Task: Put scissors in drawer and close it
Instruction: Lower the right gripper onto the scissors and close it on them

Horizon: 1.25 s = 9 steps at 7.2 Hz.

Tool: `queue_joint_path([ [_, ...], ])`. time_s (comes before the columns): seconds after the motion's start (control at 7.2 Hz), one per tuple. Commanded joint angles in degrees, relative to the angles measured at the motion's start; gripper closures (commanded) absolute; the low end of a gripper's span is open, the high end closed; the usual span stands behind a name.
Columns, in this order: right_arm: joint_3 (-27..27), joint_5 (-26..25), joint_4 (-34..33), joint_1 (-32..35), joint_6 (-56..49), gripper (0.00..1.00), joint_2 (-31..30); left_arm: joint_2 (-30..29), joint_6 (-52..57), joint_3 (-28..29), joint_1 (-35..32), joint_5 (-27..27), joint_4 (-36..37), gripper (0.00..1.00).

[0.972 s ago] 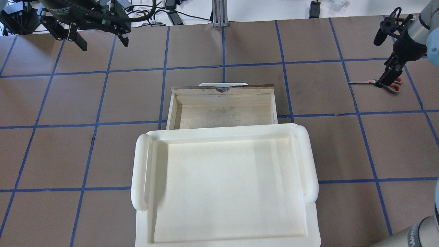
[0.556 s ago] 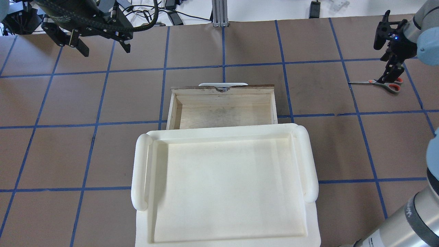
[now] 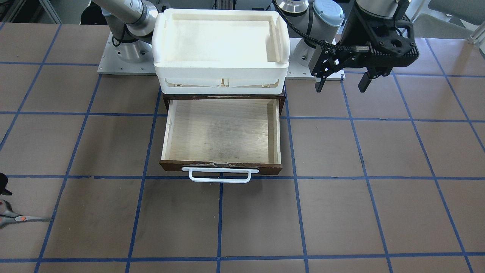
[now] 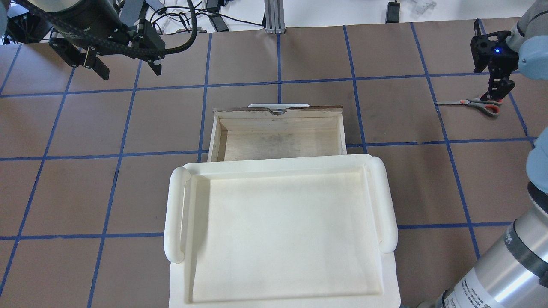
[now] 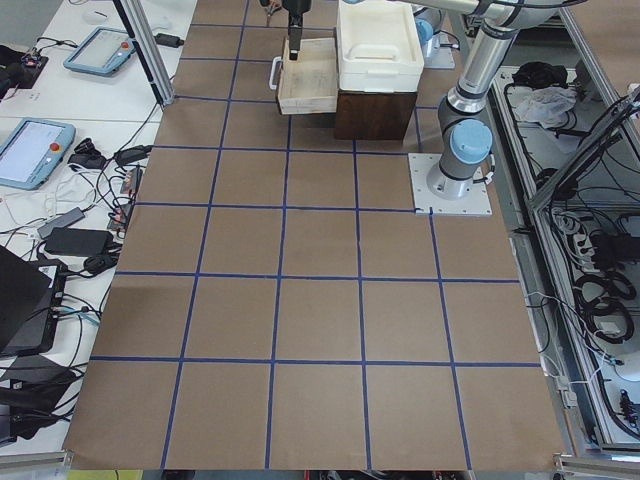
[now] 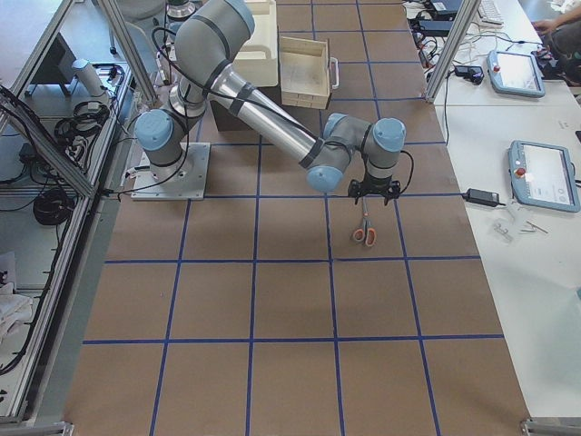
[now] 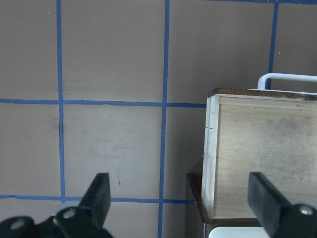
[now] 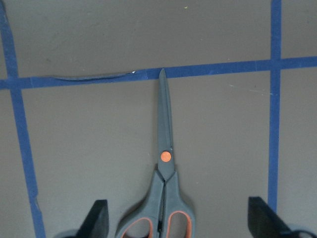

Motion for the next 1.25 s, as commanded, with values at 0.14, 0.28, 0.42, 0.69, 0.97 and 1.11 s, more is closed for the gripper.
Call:
queue_joint_path([
  [0.14, 0.2, 0.9, -4.5, -0.2, -9.2, 0.01, 3.6, 0.3, 0.1, -0.4, 0.0, -0.2, 0.0, 0.0],
  [0.28, 0.5, 1.0, -4.7, -1.2, -8.3, 0.01, 4.4, 0.3, 0.1, -0.4, 0.0, -0.2, 0.0, 0.0],
  [0.42, 0.6, 1.0, -4.7, -1.4, -8.3, 0.01, 5.5, 0.3, 0.1, -0.4, 0.0, -0.2, 0.0, 0.0],
  [0.69, 0.7, 0.7, -4.1, -1.6, -8.4, 0.07, 5.8, 0.3, 0.1, -0.4, 0.0, -0.3, 0.0, 0.0],
  [0.97, 0.7, 0.8, -3.9, -2.1, -8.4, 0.07, 6.1, 0.4, 0.1, -0.4, 0.0, -0.3, 0.0, 0.0],
  [1.11, 0.7, 0.7, -3.8, -2.1, -8.5, 0.15, 6.3, 0.4, 0.1, -0.4, 0.0, -0.3, 0.0, 0.0],
])
